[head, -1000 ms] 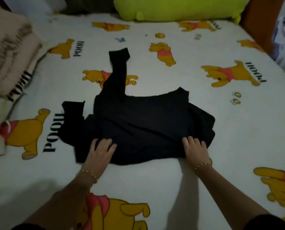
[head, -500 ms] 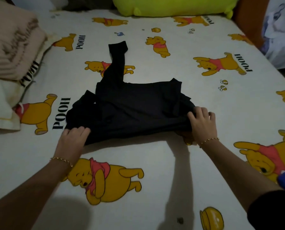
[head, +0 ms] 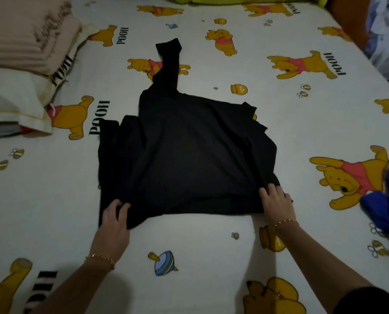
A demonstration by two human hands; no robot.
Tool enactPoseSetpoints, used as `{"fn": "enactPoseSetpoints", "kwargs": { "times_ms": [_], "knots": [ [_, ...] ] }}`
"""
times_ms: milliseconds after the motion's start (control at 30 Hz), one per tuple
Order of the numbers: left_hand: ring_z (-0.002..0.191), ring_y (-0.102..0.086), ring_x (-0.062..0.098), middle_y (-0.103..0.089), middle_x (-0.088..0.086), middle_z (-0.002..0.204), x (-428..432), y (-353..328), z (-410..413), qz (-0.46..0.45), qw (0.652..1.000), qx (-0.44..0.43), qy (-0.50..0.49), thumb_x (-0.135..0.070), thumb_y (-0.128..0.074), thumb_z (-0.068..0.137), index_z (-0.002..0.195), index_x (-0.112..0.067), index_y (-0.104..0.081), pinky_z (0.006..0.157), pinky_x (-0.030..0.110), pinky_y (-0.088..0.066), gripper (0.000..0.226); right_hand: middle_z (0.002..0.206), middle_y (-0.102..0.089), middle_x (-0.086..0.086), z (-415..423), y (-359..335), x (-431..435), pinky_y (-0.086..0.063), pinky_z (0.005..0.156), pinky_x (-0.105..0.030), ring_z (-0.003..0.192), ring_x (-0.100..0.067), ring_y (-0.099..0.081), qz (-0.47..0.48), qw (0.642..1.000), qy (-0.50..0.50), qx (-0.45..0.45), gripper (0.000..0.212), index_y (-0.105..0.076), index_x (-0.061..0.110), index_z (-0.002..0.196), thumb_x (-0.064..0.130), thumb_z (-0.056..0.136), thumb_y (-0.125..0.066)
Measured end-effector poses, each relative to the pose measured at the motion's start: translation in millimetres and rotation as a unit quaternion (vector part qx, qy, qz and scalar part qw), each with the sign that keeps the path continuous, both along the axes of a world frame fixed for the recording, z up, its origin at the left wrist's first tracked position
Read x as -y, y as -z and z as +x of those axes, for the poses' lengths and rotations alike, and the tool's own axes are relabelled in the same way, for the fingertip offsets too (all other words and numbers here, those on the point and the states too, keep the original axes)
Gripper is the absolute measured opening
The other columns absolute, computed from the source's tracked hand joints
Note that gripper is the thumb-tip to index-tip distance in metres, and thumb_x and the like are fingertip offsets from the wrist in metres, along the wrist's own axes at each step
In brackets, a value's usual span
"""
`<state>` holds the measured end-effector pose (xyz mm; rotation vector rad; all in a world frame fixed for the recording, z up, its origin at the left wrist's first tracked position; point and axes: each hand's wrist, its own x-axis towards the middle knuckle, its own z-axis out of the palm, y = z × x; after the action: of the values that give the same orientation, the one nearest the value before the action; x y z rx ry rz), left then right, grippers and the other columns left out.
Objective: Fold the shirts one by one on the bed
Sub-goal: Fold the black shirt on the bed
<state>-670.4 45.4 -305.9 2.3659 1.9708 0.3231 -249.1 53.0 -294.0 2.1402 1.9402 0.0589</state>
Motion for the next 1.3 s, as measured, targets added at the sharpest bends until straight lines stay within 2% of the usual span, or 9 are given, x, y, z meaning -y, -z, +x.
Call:
{"fn": "enactPoseSetpoints", "kwargs": {
  "times_ms": [133, 267, 433, 533, 600, 733, 867, 1100, 1300],
  "knots": [
    [0.1, -0.055, 0.035, -0.049, 0.022, 0.117, 3.0, -1.0, 3.7, -0.104, 0.956, 0.173, -0.212, 0.004, -0.076, 0.064, 0.122, -0.003, -0.042, 0.089, 0.047, -0.051, 0.067, 0.089, -0.053, -0.015, 4.7, 2.6, 14.2, -0.048, 0.063, -0.043, 0.077, -0.034, -0.053, 0.016, 1.0, 0.011, 0.012, 0.04, -0.058, 0.007, 0.094, -0.009, 0.06, -0.072],
    [0.081, -0.06, 0.039, -0.061, 0.025, 0.087, -4.1, -9.2, 7.1, -0.13, 0.954, 0.145, -0.23, -0.003, -0.061, 0.081, 0.092, 0.008, -0.059, 0.071, 0.045, -0.053, 0.015, 0.097, -0.055, -0.011, 0.8, -1.1, 19.9, -0.048, 0.074, -0.04, 0.086, -0.03, -0.054, 0.019, 0.999, -0.003, -0.05, 0.034, -0.054, 0.009, 0.107, -0.007, 0.077, -0.057],
    [0.078, -0.056, 0.032, -0.061, 0.018, 0.089, -8.4, -35.9, 16.0, -0.092, 0.947, 0.233, -0.203, -0.008, -0.05, 0.092, 0.107, 0.002, -0.054, 0.066, 0.036, -0.042, 0.019, 0.099, -0.051, -0.013, 2.0, -5.7, 16.6, -0.047, 0.072, -0.041, 0.087, -0.032, -0.051, 0.027, 0.997, -0.044, -0.057, 0.031, -0.056, 0.008, 0.1, -0.007, 0.074, -0.062],
    [0.062, -0.057, 0.024, -0.059, 0.014, 0.086, -10.9, -68.7, 23.6, -0.103, 0.9, 0.361, -0.22, -0.011, -0.045, 0.096, 0.105, 0.0, -0.053, 0.052, 0.031, -0.043, 0.016, 0.1, -0.05, -0.012, 3.2, -19.7, 15.1, -0.045, 0.075, -0.041, 0.089, -0.031, -0.051, 0.03, 0.995, -0.062, -0.067, 0.03, -0.055, 0.008, 0.099, -0.006, 0.074, -0.063],
    [0.036, -0.05, 0.015, -0.054, 0.012, 0.067, -19.4, -81.1, 15.4, -0.244, 0.848, 0.406, -0.24, -0.02, -0.048, 0.096, 0.092, -0.001, -0.053, 0.033, 0.022, -0.039, 0.02, 0.103, -0.051, -0.011, 3.7, -29.9, 13.6, -0.043, 0.079, -0.037, 0.094, -0.029, -0.05, 0.01, 0.995, -0.056, -0.077, 0.031, -0.053, 0.01, 0.108, -0.004, 0.081, -0.056],
    [0.058, -0.058, 0.023, -0.063, 0.016, 0.074, -2.3, -77.2, -17.5, -0.651, 0.729, 0.119, -0.177, -0.042, -0.08, 0.057, 0.093, 0.002, -0.064, 0.052, 0.027, -0.049, 0.059, 0.12, -0.049, -0.009, 4.0, -40.0, 35.7, -0.045, 0.092, -0.038, 0.113, -0.028, -0.047, -0.192, 0.979, -0.032, -0.054, 0.047, -0.046, 0.017, 0.13, 0.005, 0.084, -0.052],
    [0.107, -0.06, 0.033, -0.059, 0.017, 0.121, 19.9, -62.7, -24.8, -0.776, 0.609, 0.018, -0.163, -0.055, -0.089, 0.044, 0.116, -0.002, -0.059, 0.083, 0.048, -0.055, 0.094, 0.121, -0.048, -0.004, -9.4, -41.2, 61.1, -0.039, 0.097, -0.038, 0.116, -0.024, -0.044, -0.292, 0.952, -0.06, -0.068, 0.04, -0.048, 0.023, 0.118, 0.021, 0.08, -0.061],
    [0.067, -0.059, 0.022, -0.064, 0.008, 0.084, -11.8, -69.5, -8.0, -0.468, 0.844, 0.153, -0.214, -0.06, -0.052, 0.086, 0.097, -0.008, -0.061, 0.051, 0.026, -0.047, 0.054, 0.114, -0.051, -0.001, -58.9, -41.0, 44.8, -0.039, 0.092, -0.038, 0.111, -0.023, -0.047, -0.216, 0.958, -0.102, -0.162, 0.037, -0.047, 0.023, 0.11, 0.042, 0.081, -0.06],
    [0.088, -0.061, 0.025, -0.064, 0.007, 0.099, -47.0, -39.6, -8.6, -0.267, 0.885, 0.261, -0.279, -0.046, -0.065, 0.082, 0.093, -0.015, -0.057, 0.078, 0.035, -0.052, 0.034, 0.117, -0.052, -0.003, -119.4, -38.6, -14.5, -0.04, 0.093, -0.039, 0.113, -0.023, -0.047, -0.173, 0.954, -0.119, -0.215, 0.025, -0.051, 0.021, 0.111, 0.033, 0.089, -0.054]
  ]
}}
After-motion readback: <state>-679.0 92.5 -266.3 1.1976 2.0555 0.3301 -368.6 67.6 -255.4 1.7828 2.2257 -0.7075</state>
